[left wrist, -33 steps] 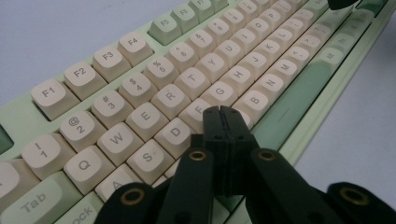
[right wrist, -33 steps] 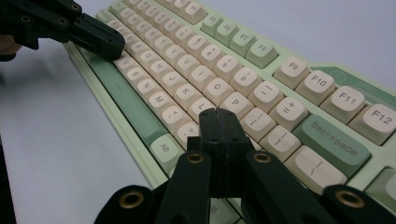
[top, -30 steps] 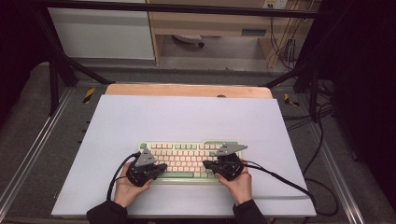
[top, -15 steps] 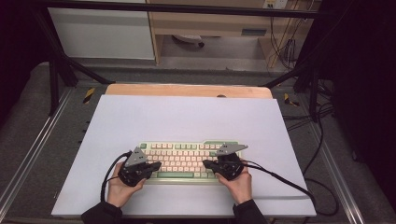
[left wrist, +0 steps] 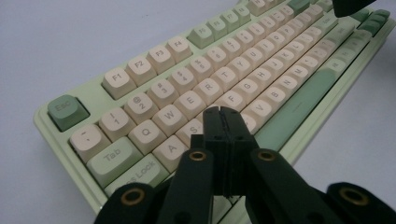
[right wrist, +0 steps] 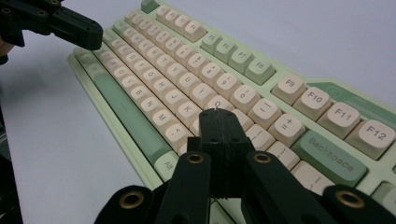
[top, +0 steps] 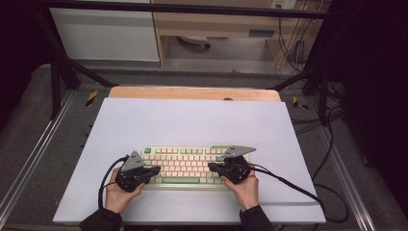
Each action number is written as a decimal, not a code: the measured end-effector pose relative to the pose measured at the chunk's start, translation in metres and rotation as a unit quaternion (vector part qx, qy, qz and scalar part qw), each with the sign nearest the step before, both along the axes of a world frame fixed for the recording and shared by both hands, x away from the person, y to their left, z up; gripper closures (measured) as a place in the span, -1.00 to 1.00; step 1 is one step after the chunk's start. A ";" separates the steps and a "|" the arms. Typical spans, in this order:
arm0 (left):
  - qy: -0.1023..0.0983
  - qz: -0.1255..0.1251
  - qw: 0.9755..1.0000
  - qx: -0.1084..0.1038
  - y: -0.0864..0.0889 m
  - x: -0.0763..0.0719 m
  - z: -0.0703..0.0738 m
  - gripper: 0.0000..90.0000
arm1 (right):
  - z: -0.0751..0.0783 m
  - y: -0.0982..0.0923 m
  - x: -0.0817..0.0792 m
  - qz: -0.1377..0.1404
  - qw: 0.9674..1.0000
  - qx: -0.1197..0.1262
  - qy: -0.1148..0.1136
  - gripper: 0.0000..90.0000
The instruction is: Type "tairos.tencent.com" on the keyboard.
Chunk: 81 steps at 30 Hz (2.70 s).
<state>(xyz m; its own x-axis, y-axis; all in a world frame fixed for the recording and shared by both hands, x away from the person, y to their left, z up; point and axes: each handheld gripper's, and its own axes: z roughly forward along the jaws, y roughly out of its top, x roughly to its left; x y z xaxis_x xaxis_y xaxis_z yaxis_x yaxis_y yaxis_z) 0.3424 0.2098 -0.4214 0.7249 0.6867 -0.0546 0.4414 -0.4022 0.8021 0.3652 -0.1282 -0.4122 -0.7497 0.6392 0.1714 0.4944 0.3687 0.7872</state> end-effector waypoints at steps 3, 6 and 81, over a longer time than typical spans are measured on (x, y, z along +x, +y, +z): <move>0.001 0.004 1.000 -0.001 0.005 0.000 -0.001 0.99 | 0.001 0.003 0.002 0.000 1.000 0.001 -0.002 1.00; 0.000 0.008 1.000 -0.003 0.010 0.000 -0.001 0.99 | 0.002 0.009 0.004 0.001 1.000 0.002 -0.002 1.00; -0.002 0.013 1.000 -0.004 0.014 0.001 -0.001 0.99 | 0.003 0.035 0.005 0.017 1.000 -0.008 -0.007 1.00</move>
<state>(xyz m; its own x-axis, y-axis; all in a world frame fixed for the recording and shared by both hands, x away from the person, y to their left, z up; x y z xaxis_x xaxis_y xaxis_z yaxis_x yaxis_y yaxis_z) 0.3430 0.2240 -0.4222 0.7064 0.7055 -0.0567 0.4483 -0.3840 0.8072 0.3707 -0.0930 -0.4090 -0.7737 0.6154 0.1508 0.4697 0.3973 0.7883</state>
